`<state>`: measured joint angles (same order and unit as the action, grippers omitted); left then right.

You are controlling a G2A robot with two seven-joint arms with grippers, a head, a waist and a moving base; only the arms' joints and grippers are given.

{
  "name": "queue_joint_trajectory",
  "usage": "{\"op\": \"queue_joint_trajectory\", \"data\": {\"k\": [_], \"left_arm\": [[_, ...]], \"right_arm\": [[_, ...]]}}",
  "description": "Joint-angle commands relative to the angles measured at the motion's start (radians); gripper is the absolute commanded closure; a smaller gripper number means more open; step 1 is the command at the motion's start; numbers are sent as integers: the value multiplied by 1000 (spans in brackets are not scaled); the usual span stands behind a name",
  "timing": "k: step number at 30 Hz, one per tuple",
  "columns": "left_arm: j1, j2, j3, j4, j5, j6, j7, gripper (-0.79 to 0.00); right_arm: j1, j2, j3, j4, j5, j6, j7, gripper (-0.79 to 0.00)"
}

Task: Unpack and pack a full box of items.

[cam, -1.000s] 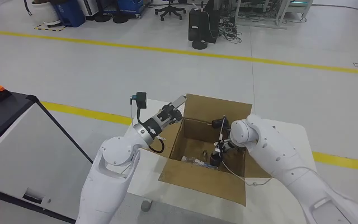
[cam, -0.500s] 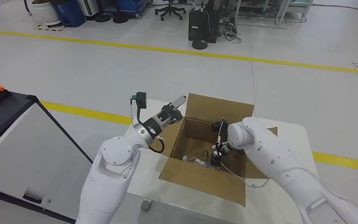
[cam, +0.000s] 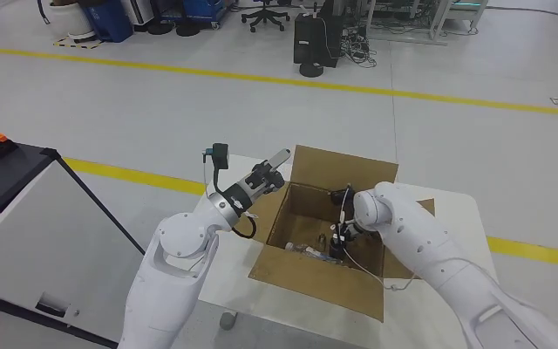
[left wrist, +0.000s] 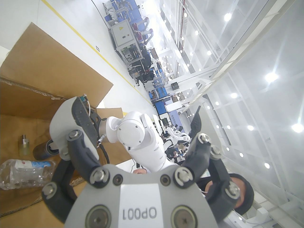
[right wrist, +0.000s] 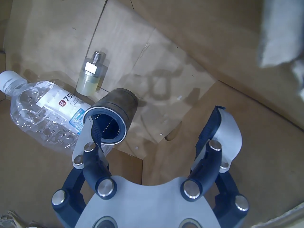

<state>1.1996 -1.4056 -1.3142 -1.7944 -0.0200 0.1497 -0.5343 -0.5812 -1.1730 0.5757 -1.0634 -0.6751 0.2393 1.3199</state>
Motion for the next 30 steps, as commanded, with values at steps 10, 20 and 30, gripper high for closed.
{"op": "queue_joint_trajectory", "data": {"k": [10,20,30], "left_arm": [[0,0,0,0,0,0,0,-785],[0,0,0,0,0,0,0,-785],[0,0,0,0,0,0,0,-785]], "right_arm": [[14,-36,-15,75,11,-34,-13,-696],[30,-77,-33,149,31,-68,-37,-637],[45,-112,-46,212,33,-95,-51,0]]}}
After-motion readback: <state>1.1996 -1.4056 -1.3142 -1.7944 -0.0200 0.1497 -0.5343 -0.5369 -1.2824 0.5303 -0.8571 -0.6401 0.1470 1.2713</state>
